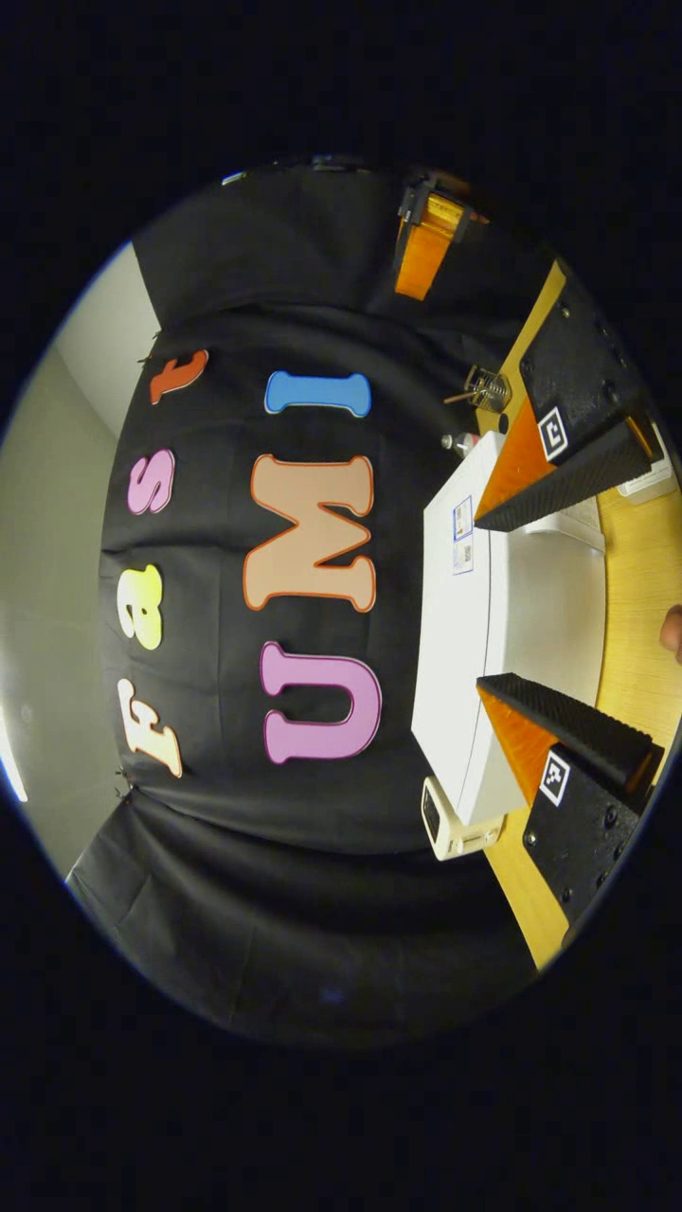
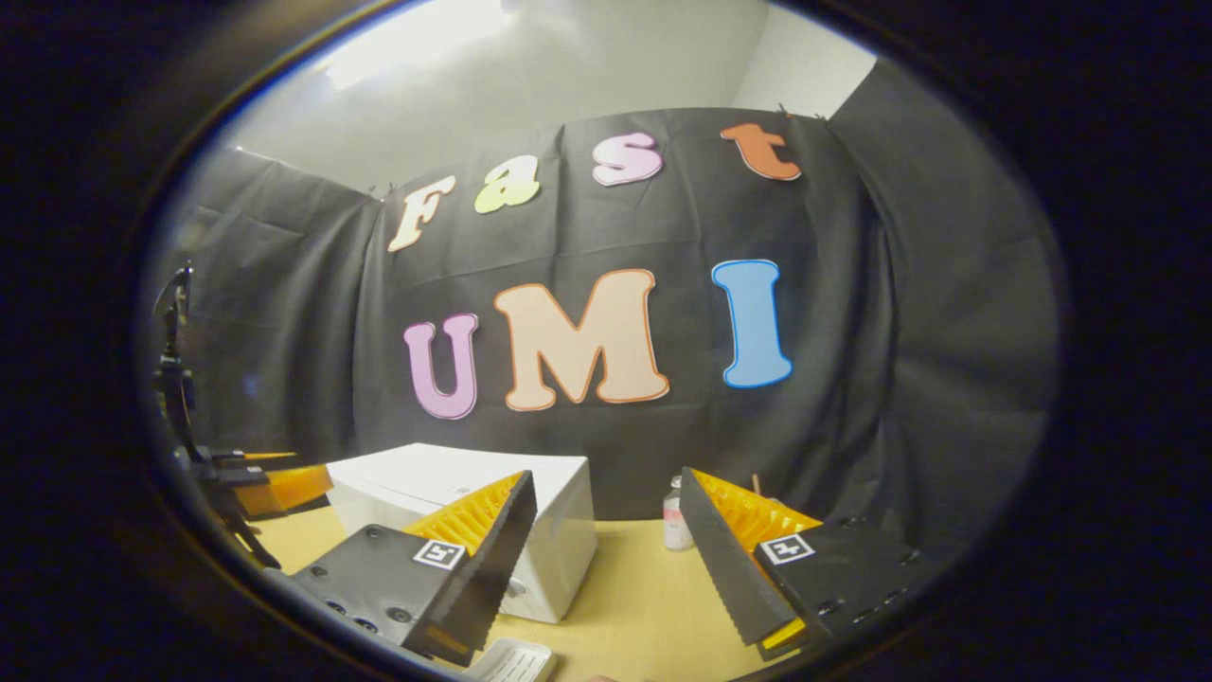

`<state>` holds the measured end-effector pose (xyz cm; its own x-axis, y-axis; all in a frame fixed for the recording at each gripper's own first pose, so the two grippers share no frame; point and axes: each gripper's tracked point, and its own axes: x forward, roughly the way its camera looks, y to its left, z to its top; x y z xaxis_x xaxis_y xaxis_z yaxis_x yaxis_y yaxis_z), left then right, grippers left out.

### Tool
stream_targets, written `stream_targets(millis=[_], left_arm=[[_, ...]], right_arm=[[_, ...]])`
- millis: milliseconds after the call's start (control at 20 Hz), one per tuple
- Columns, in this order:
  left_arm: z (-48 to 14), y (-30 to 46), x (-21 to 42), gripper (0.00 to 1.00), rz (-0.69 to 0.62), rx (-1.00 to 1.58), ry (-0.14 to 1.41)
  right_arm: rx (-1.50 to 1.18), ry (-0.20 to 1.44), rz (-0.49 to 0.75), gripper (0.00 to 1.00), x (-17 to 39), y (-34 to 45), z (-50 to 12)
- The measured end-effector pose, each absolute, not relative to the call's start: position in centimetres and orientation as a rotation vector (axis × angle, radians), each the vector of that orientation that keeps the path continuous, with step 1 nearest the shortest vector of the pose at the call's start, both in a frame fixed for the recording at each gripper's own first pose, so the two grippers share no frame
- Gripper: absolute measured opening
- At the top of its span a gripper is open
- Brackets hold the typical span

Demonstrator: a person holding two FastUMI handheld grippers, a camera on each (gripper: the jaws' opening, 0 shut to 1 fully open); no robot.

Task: Open the microwave oven with the left hand, put the food in, and close the microwave oven.

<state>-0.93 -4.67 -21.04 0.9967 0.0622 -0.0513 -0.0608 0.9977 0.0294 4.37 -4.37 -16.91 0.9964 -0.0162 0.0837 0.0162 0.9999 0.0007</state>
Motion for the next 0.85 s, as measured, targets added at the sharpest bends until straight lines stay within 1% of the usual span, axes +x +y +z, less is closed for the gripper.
stream_targets(millis=[350,850], left_arm=[[-19.0,-2.3,-3.7,0.96,0.131,0.079,0.028],[-18.9,-3.4,-3.8,0.96,0.107,0.111,0.017]], right_arm=[[-0.021,-0.088,0.033,0.92,3.8,-2.9,-16.9],[-0.023,-0.081,0.022,0.92,4.0,-3.1,-17.1]])
